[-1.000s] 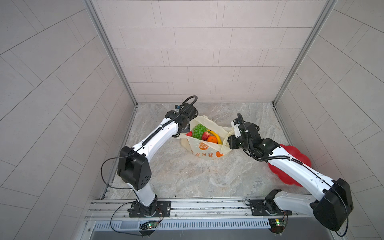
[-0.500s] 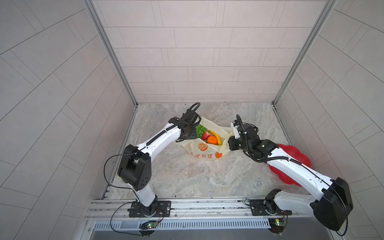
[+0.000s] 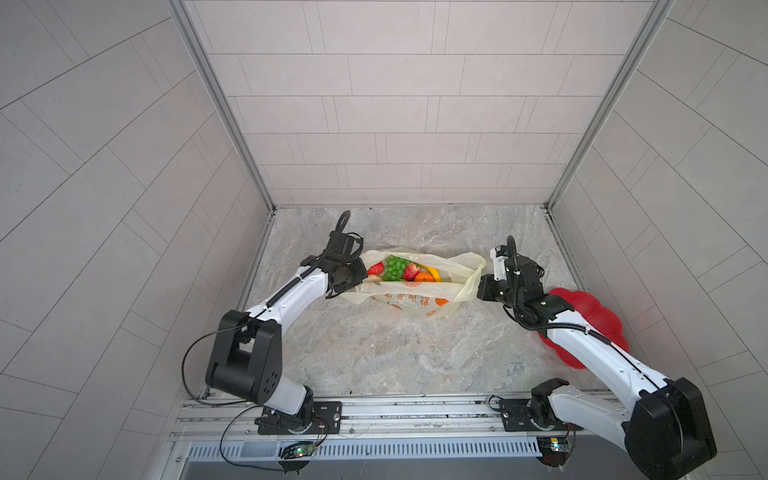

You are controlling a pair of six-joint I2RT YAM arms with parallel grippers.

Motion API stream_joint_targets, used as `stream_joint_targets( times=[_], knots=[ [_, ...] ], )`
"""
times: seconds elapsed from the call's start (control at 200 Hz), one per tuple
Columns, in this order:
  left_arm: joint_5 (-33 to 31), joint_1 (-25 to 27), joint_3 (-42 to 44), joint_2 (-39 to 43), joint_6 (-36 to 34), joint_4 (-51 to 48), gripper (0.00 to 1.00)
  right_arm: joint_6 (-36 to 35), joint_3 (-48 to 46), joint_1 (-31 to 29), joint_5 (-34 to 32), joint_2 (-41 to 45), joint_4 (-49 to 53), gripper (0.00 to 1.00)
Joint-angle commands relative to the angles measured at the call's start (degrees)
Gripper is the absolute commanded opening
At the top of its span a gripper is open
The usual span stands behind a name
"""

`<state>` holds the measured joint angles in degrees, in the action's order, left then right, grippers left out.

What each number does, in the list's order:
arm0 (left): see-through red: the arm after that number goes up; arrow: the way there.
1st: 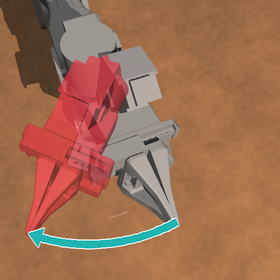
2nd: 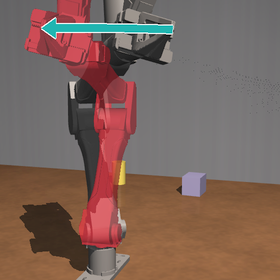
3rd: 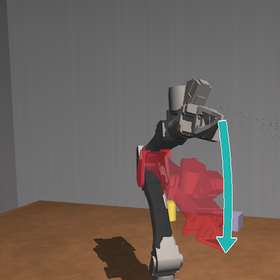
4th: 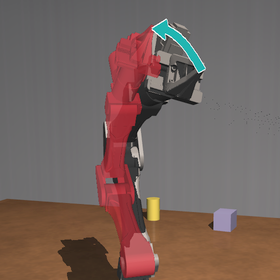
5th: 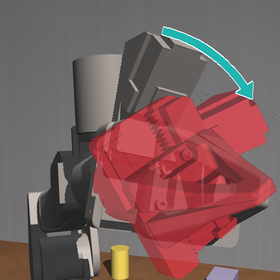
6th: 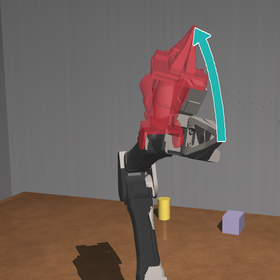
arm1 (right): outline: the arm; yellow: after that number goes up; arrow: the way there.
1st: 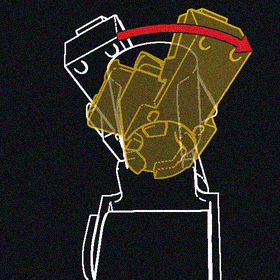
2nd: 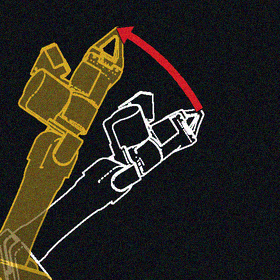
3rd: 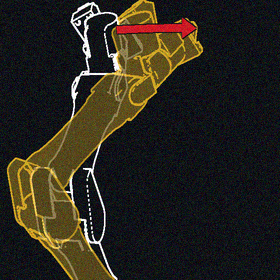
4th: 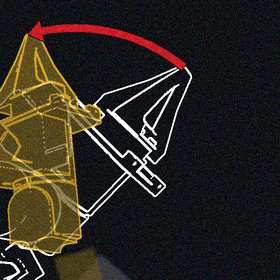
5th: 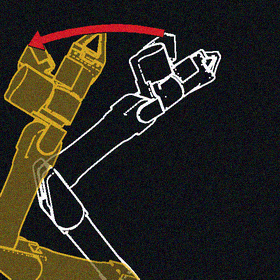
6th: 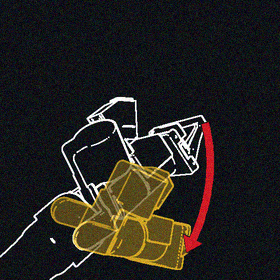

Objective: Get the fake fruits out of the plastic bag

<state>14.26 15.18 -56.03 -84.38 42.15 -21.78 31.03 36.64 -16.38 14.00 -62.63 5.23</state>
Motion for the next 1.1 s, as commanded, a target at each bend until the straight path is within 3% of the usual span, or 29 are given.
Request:
stream_joint_targets(
  times=[0.0, 0.175, 0.28, 0.34, 0.405, 0.485, 0.575, 0.891, 0.996, 1.091],
  knots=[
    [7.06, -1.99, 4.74, 2.25, 5.83, 12.99, 0.0, 4.48, -3.56, 0.29, 3.94, -2.13, -16.33, 0.05],
    [11.99, -4.13, 9.29, 3.8, 8.29, 19.97, 0.0, 5.75, -4.37, 1.31, 3.83, -6.17, -19.72, 0.03],
    [12.83, -3.94, 9.98, 4.22, 8.64, 21.36, 0.0, 4.98, -3.73, 2.06, 3.67, -4.01, -16.11, 0.05],
    [11.93, -3.34, 9.57, 4.33, 7.86, 19.93, 0.0, 3.86, -2.77, 2.05, 3.41, -1.37, -12.2, 0.16],
    [9.14, -2.27, 8.4, 4.69, 6.32, 16.72, 0.0, 3.23, -1.5, 2.06, 1.01, 1.63, -5.2, 0.37],
    [6.83, -0.8, 6.9, 4.86, 4.9, 13.98, 0.0, 1.73, 1.22, 2.06, -0.49, 5.01, 1.61, 0.55],
    [5.2, -0.41, 6.07, 4.59, 5.23, 12.86, 0.0, 0.81, 1.05, 2.06, -0.52, 8.34, 5.6, 0.68],
    [2.29, 0.77, 3.65, 2.99, 4.87, 10.06, 0.0, -1.38, 2.99, 0.77, -5.75, 22.13, 21.22, 0.73],
    [1.17, 2.23, 3.85, 3.8, 3.96, 9.71, 0.0, -3.35, 8.39, -5.22, -9.94, 24.95, 24.45, 0.72],
    [0.45, 4.15, 3.6, 4.12, 3.05, 9.3, 0.0, -4.2, 13.86, -13.84, -16.21, 20.54, 27.24, 0.7]
  ],
)
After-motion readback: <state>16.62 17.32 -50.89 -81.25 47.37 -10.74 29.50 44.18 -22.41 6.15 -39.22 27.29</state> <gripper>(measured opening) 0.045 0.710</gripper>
